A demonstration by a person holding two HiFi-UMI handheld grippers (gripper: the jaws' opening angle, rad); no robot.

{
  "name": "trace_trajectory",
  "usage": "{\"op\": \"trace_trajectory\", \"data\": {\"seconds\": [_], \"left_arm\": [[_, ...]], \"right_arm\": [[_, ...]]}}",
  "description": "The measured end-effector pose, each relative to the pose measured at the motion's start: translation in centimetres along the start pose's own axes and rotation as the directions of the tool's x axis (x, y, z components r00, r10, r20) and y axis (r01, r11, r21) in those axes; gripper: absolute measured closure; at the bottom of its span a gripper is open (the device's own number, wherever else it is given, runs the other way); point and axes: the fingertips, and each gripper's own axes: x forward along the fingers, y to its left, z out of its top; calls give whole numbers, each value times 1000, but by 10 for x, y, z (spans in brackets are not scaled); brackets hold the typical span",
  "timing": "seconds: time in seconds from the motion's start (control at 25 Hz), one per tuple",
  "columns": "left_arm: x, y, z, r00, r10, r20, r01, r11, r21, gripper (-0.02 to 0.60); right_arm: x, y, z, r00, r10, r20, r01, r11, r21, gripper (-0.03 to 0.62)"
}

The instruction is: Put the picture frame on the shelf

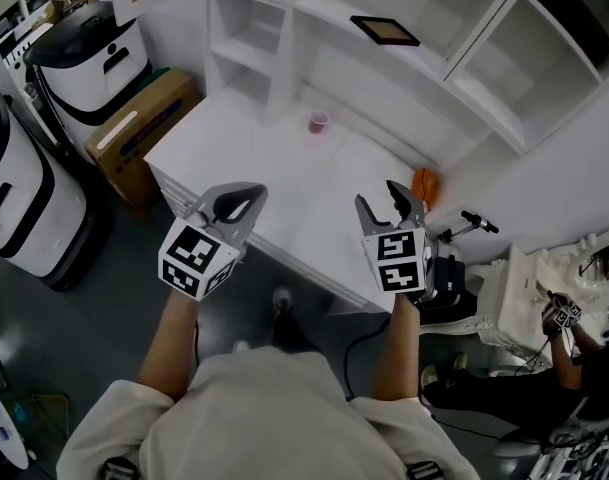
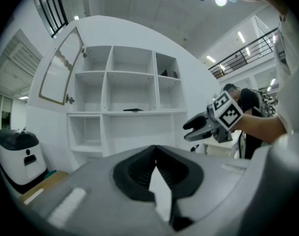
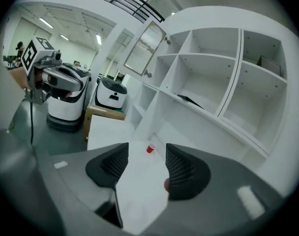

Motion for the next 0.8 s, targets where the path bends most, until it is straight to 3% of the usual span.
{"op": "trace_trajectory", "data": {"seconds": [0.44,0.8], "left_arm": [[-60,-52,-19,1000,-28,-11,28,1000,-13,578],[-94,-78,-18,1000,-23,-4,23,1000,-8,578]], "right_arm": [[-73,66,-41,999,28,-41,-24,996,89,364],[-124,108,-38,997,81,11,-82,988,133,370]]}}
